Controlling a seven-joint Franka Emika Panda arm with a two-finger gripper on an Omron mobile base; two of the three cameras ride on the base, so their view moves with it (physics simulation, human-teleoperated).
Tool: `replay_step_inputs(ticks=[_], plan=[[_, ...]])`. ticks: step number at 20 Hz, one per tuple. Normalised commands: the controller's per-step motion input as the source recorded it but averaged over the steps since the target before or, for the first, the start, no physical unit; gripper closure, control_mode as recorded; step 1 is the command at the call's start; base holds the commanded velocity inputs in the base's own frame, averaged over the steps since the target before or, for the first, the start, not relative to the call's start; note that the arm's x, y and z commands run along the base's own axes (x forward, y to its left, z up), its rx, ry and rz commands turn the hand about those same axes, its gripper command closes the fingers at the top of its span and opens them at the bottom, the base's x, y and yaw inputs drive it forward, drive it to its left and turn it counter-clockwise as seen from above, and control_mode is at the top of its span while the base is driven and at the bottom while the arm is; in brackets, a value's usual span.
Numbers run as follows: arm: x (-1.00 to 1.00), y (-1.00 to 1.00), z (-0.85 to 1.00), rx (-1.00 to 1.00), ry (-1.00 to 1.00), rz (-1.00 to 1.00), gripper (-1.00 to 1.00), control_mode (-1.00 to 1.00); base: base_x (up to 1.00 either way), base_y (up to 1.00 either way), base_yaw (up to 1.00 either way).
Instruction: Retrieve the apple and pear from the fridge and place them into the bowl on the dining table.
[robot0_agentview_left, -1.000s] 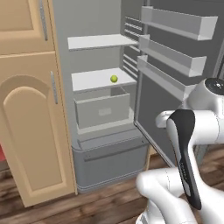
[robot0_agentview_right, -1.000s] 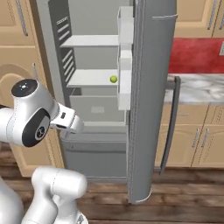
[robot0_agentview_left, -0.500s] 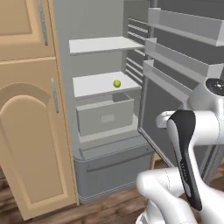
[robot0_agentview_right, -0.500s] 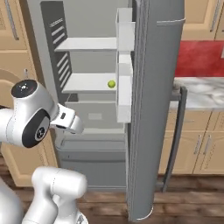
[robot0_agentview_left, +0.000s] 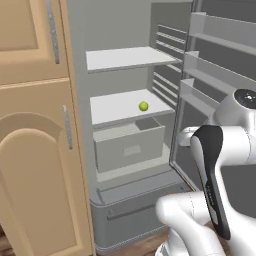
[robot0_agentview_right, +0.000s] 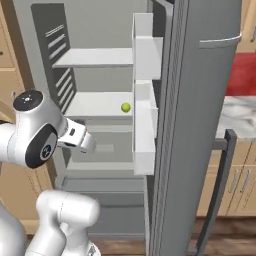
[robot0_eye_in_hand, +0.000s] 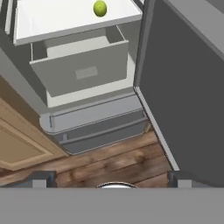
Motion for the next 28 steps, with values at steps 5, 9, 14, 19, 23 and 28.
replay_step_inputs(ticks=[5,9,14,19,23,28], plan=[[0.0,0.0,0.0,0.0,0.0,0.0,-1.0,1.0,0.45,0.1,-0.02],[0.0,0.0,0.0,0.0,0.0,0.0,-1.0,1.0,0.4,0.07,-0.01],[0.0,0.0,0.0,0.0,0.0,0.0,-1.0,1.0,0.41,0.08,-0.01],[0.0,0.0,0.0,0.0,0.0,0.0,-1.0,1.0,0.33,0.06,-0.01],[0.0,0.0,0.0,0.0,0.0,0.0,-1.0,1.0,0.33,0.02,-0.01],[0.0,0.0,0.0,0.0,0.0,0.0,-1.0,1.0,0.48,0.0,0.0]])
